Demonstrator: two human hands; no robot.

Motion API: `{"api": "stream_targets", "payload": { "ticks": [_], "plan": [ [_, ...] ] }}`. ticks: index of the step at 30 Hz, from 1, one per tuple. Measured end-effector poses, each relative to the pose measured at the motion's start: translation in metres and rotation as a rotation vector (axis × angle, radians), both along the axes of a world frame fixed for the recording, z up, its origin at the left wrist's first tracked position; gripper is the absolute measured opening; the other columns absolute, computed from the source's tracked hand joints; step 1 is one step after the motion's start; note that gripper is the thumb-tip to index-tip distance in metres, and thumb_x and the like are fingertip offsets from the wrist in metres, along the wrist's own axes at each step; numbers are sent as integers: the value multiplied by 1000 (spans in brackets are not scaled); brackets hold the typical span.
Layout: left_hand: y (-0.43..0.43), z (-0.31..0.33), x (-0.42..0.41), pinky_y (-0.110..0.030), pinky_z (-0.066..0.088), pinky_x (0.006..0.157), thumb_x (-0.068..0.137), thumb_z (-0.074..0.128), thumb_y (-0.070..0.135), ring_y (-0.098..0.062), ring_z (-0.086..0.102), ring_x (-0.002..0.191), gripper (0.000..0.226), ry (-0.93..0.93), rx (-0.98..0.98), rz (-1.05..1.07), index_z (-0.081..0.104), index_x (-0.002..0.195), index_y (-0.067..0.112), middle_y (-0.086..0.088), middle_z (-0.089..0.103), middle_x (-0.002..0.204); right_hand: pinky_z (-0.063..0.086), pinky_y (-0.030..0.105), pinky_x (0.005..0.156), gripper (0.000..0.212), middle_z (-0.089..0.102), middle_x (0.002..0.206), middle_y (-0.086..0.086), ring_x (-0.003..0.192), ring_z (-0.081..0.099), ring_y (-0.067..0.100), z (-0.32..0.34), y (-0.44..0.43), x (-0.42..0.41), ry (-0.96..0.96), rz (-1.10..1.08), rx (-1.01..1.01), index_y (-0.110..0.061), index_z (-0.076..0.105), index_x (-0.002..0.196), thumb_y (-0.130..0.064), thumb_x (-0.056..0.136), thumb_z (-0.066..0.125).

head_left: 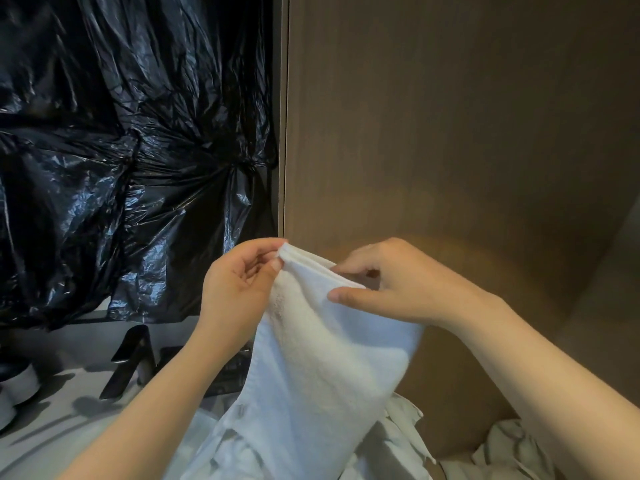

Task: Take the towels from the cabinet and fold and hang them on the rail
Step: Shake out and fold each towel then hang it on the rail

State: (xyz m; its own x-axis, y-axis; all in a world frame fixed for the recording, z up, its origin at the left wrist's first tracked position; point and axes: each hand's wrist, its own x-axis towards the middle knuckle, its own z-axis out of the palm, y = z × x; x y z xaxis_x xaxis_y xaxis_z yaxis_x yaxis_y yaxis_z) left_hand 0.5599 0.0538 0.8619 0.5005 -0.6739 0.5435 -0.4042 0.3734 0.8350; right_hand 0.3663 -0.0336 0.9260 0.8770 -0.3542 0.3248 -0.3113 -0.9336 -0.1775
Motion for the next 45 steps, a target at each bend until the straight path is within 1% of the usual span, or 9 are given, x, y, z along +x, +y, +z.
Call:
{"api": "stream_targets", "payload": {
  "ticks": [6,11,17,23,28,32,35,40,45],
  "plan": [
    [3,2,7,-24,56,83,91,62,6,-8,67,94,24,-2,-15,28,68,105,25,6,71,100,44,31,49,58,63,67,4,60,59,21,-5,-10,-29,77,-193,-79,-16,71,73,-68,82,44],
    [-3,6,8,-21,56,83,91,62,8,-4,67,93,26,-28,-16,49,67,100,32,12,70,99,48,24,48,47,60,60,-5,63,61,11,-4,-9,-45,-28,-247,-56,-27,67,64,-67,80,49],
    [-6,5,19,-36,57,88,91,62,11,-9,68,95,22,44,0,84,67,104,28,7,72,101,42,13,48,43,55,57,-12,68,60,1,1,-8,-56,-97,-327,-141,-29,62,63,-64,84,49],
    [-5,5,12,-35,56,89,91,62,10,-12,68,98,23,53,-32,48,67,104,28,4,72,103,37,23,44,47,45,47,-3,45,49,15,-15,-7,-37,-299,-509,-174,-20,48,50,-50,84,62],
    [-1,4,10,-28,56,84,92,62,10,-11,69,96,22,87,-78,25,69,109,21,5,73,101,41,7,48,22,58,72,-12,66,58,2,-22,-8,-32,-645,-481,144,-29,55,80,-39,82,74],
    [3,6,7,-29,55,84,90,64,10,-11,69,95,23,102,-123,17,69,104,28,4,73,99,46,8,63,3,66,87,-23,87,61,-5,-20,-6,-37,-537,-392,211,-37,68,88,-40,87,67],
    [5,12,2,-20,55,80,89,66,10,-7,69,90,25,80,-155,11,69,100,33,11,73,92,55,24,74,16,68,92,-20,87,64,1,-14,-2,-42,-370,-451,102,-31,71,97,-43,89,64],
    [5,21,-17,-22,56,80,86,68,7,-9,70,86,29,-8,-162,-26,68,97,34,6,73,91,47,29,95,55,63,127,-7,115,59,11,-7,25,-12,-285,-315,-88,-23,55,136,-55,91,52],
    [10,25,-24,-20,56,78,86,69,12,-7,69,89,26,-75,-169,-26,67,99,34,10,73,92,46,33,66,32,57,85,-6,78,55,14,-19,31,13,-372,-288,-163,-19,60,97,-44,102,40]
  ]
}}
